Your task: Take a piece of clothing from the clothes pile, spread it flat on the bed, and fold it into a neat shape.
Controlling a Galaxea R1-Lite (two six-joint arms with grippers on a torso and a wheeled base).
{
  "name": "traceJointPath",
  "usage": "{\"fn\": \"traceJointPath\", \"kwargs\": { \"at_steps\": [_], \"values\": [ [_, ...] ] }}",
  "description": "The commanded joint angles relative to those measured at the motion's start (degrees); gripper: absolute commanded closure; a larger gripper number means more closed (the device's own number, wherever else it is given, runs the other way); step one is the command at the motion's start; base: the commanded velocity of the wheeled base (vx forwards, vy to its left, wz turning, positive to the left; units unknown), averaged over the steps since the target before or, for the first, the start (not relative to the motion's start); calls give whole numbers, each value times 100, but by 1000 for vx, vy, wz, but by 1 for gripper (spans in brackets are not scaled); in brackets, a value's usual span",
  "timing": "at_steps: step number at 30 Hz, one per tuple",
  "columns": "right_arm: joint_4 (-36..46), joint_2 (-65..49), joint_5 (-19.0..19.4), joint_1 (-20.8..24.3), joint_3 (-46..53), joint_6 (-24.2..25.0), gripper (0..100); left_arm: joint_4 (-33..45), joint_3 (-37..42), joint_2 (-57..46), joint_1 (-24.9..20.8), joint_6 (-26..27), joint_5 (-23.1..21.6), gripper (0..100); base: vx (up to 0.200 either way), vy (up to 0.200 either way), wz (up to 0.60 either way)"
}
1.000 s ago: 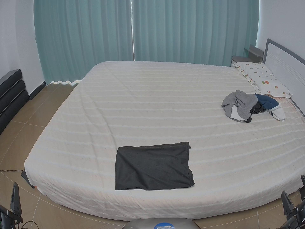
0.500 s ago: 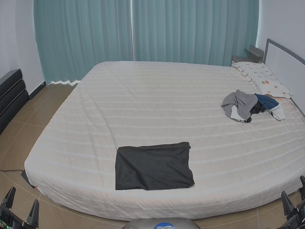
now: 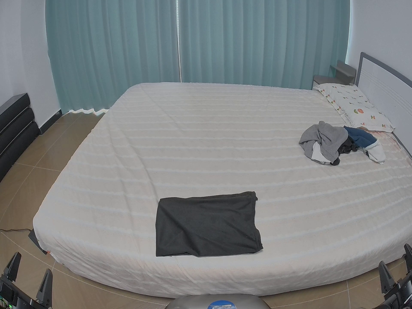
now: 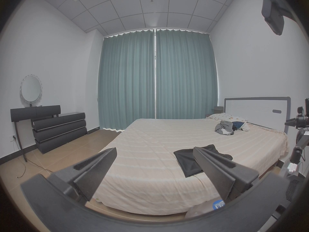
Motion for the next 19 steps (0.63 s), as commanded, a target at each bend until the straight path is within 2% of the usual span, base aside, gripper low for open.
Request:
{"fn": "traceJointPath", "kwargs": {
  "at_steps": [1, 19],
  "values": [
    [-174, -213, -26, -66, 99, 147, 0, -9, 101, -37, 1, -35, 13, 0, 0, 0, 0],
    [-166, -222, 9, -39, 99, 165, 0, 0, 101, -37, 1, -35, -4, 0, 0, 0, 0]
  ]
}}
